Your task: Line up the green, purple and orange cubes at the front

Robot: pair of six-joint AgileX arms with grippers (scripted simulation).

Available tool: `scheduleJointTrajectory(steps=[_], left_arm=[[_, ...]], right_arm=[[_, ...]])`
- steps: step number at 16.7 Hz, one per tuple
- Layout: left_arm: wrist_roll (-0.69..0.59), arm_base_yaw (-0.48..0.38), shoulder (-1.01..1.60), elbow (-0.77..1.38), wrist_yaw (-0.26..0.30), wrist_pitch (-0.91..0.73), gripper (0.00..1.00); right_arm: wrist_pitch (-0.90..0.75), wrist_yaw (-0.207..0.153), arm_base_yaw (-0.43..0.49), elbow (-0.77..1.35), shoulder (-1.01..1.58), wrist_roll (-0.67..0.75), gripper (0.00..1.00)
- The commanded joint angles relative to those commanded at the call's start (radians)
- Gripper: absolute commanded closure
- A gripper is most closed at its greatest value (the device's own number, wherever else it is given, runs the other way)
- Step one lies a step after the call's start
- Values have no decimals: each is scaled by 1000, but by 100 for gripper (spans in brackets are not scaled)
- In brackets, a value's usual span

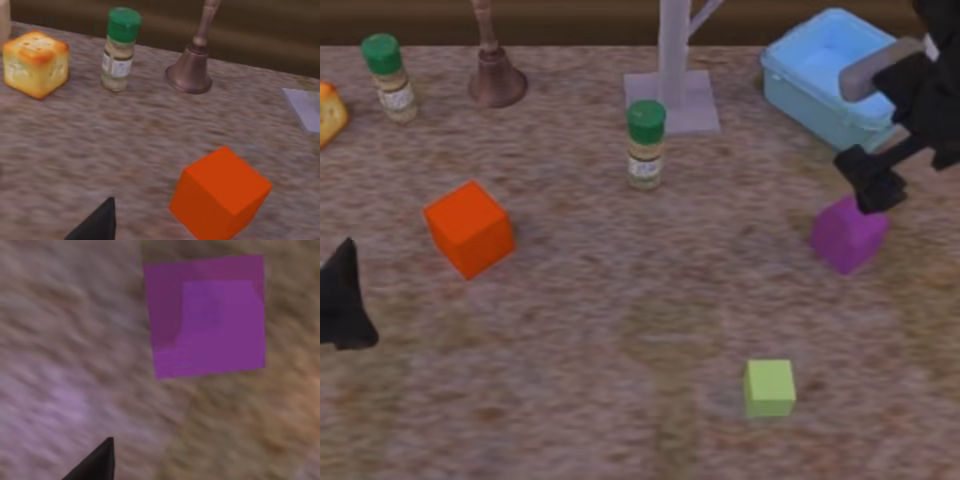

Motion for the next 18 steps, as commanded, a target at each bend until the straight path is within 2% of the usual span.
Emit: scheduleJointTrajectory(steps=[4, 7, 14, 18], left_arm=[[159, 91, -227, -190, 13, 153, 0], [218, 122, -311, -255, 18, 210, 0], [224, 124, -319, -261, 19, 215, 0], [224, 124, -319, -261, 19, 215, 0]], right_arm=[[-112, -1, 27, 202, 204, -39, 0], [-148, -2, 37, 276, 280, -53, 0], [-135, -2, 34, 270, 293, -55, 0], [0, -1, 37, 180, 334, -54, 0]])
